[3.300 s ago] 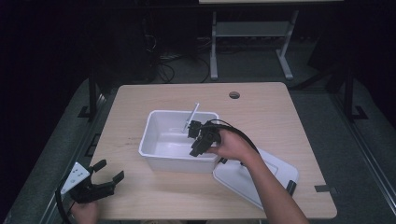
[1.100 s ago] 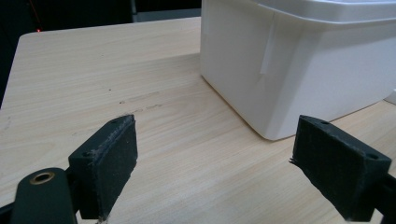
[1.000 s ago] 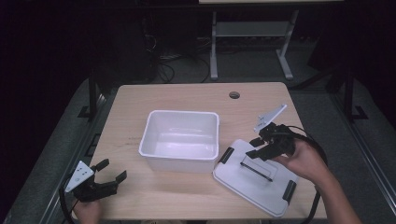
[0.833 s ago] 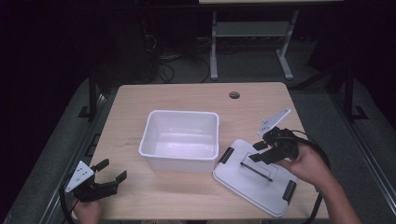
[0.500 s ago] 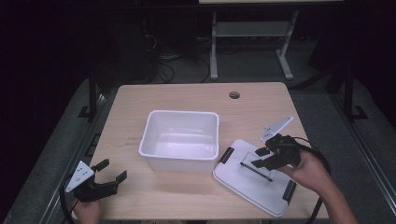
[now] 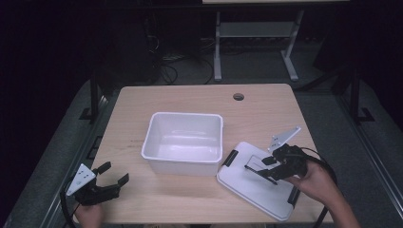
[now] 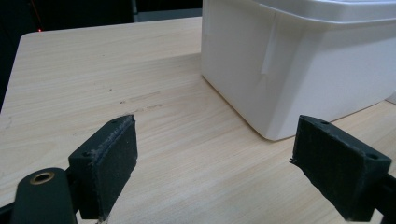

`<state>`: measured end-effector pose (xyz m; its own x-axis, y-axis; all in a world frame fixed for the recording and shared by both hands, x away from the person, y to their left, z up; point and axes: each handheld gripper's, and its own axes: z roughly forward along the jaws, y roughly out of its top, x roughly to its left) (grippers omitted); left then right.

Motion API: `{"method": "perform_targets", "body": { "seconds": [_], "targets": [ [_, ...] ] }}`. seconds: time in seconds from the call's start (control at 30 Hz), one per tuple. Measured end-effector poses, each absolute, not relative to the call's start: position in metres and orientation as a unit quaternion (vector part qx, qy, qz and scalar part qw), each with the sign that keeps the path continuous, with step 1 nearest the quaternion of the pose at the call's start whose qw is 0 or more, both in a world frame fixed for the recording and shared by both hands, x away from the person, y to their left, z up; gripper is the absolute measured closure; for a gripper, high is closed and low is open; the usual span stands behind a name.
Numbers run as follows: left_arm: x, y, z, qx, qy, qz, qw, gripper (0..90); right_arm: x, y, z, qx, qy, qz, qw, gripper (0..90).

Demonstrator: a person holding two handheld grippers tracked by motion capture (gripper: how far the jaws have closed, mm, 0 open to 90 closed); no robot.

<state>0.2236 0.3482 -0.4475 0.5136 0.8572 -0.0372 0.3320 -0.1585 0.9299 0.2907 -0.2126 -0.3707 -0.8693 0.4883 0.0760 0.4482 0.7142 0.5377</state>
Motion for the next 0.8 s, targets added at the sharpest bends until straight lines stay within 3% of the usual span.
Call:
{"method": "perform_targets", "body": {
  "seconds": [0.4,0.8],
  "targets": [
    [0.224,0.349,-0.447,0.713,0.417,0.265,0.497,13.0,0.289,-0.207,-0.394,0.253,0.929,0.269,0.026,53.3],
    [0.223,0.35,-0.447,0.712,0.417,0.266,0.498,13.0,0.291,-0.202,-0.407,0.243,0.937,0.251,0.03,70.4]
  ]
}}
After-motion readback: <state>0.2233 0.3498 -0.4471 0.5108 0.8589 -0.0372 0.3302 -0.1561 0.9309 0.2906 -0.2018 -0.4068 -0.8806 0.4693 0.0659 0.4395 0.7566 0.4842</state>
